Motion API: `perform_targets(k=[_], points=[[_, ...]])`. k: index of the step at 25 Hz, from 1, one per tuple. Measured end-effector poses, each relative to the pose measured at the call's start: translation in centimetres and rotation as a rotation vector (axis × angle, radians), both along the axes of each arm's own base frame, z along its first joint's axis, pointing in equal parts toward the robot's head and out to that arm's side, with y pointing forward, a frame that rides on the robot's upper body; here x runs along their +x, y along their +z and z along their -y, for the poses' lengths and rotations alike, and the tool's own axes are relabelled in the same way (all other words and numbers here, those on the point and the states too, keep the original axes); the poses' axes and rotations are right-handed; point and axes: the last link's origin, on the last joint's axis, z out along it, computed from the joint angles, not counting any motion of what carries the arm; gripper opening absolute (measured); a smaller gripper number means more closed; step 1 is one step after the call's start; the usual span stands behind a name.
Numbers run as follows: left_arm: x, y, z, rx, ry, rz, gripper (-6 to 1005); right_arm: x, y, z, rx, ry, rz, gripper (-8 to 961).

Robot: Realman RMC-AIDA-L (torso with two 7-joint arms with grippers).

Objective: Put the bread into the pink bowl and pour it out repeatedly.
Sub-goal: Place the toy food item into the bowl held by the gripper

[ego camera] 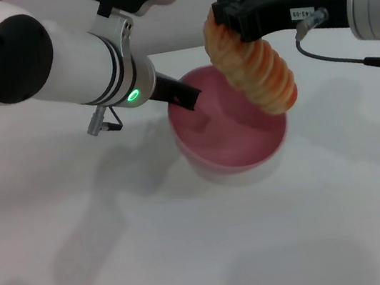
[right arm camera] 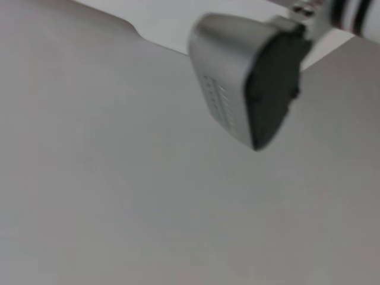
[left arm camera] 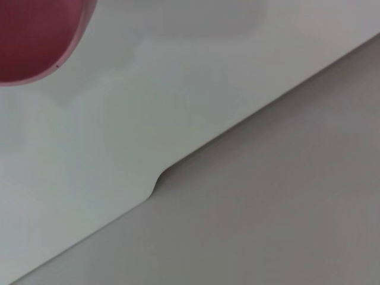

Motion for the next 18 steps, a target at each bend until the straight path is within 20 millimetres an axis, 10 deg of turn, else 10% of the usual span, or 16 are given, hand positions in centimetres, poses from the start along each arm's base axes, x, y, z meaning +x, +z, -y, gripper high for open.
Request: perform_targets(k=[8,10,18], points=[[0.6,0.1,-0.2,0.009,-0.017,0.025,66,2.8,-1.6,-1.2,0.01,-0.021,0.056,39],[0.6,0.1,-0.2,0.009,-0.017,0.025,66,3.5,-1.5,-1.9,0.055,-0.018,0.058,238],[1.3,0.0,-0.3,0.009,-0.033,0.048,67,4.2,-0.4,-2.9,0.179,0.038,0.089,393]])
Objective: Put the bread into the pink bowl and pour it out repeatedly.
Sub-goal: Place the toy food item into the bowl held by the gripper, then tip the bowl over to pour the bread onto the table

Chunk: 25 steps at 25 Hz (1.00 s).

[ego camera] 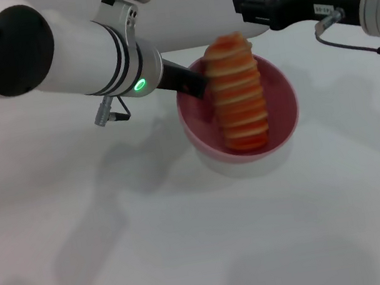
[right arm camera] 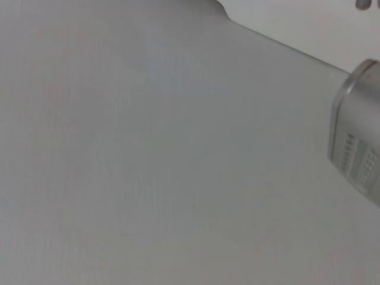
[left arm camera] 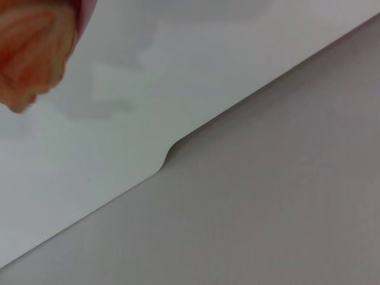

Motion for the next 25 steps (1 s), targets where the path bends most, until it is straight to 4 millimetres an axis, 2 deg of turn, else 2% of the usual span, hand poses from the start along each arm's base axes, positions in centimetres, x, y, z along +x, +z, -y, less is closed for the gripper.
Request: perform_targets(k=[5,9,13,20,25], points=[[-0.2,-0.2,0.1,-0.005,0.008,0.003,67,-0.4,0.0,0.0,0.038,0.037,0.007,498],[-0.6,-0.4,0.1,-0.005,0.017,0.005,68,0.1,1.8,0.2,0.244,0.14,0.089,609],[-0.8,-0.6,0.2,-0.011,0.017,0.009,68,2.5,4.3,0.1,0.451,0.12,0.143,610],[-0.9,-1.2,0.4,-0.026,0.015,0.008,69,8.4,5.5,-0.1,0.504,-0.058,0.143,609],[-1.2,-1.5,0.3,-0.029,0.017,0.005,69,10.2,7.0,0.7,0.655,-0.103,0.14,610]])
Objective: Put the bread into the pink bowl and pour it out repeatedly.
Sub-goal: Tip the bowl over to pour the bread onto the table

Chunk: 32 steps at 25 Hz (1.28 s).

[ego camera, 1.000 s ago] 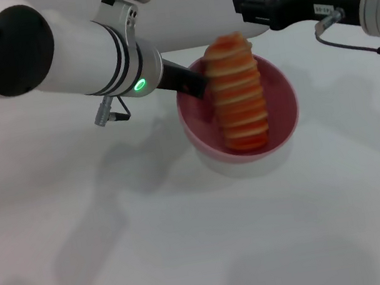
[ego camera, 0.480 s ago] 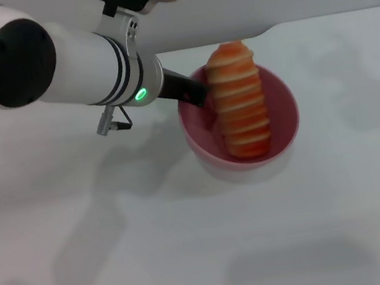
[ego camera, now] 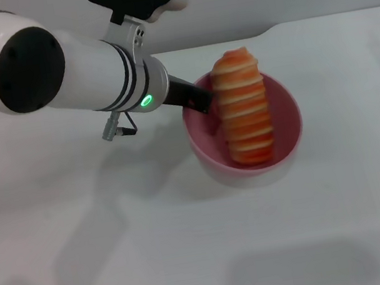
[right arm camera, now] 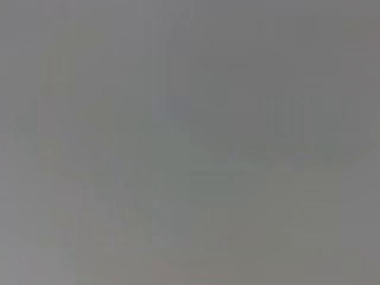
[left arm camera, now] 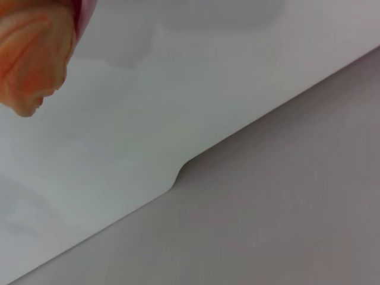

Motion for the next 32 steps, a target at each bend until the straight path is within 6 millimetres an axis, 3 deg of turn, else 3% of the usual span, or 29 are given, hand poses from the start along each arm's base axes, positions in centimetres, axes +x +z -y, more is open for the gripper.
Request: perform_targets(k=[4,14,24,32], points=[[-0.2,-0.5,0.1,-0.011,0.004,-0.003,70,0.2,0.2,1.1,0.153,0.029,0.047,610],[0.6,-1.3,0.5,-0.029,-0.086,-0.021,71,1.3,-2.6,4.8,0.35,0.095,0.049,610],[2.0,-0.9,-0.7,0.03,-0.301,-0.048,72,3.8,-4.1,7.1,0.339,0.047,-0.113,609],[2.4,-2.8,0.2,0.023,-0.412,-0.054,72,5.1,-5.0,8.2,0.324,0.019,-0.132,609]])
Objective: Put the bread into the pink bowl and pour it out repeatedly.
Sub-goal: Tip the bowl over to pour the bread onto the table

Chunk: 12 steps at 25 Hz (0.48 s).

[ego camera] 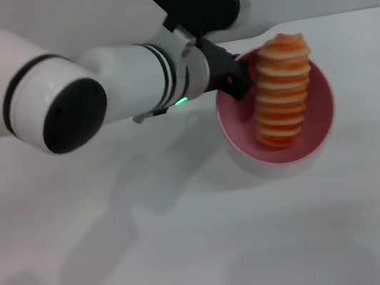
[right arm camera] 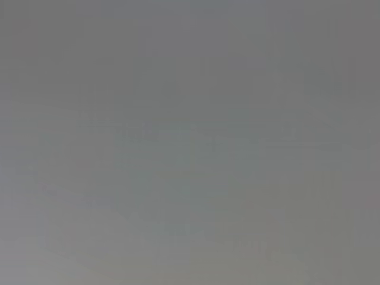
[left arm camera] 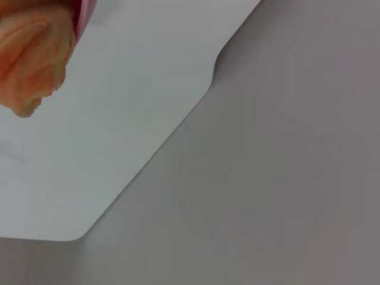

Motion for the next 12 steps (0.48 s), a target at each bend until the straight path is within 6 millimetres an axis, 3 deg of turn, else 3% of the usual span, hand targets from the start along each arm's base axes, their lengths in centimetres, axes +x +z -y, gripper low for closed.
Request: perform_targets(k=[12], points=[[-0.6,-0.7,-0.7,0.061,-0.241,-0.105,74,-0.3,-1.3,0.2,-0.049,0.013,-0.02,610]])
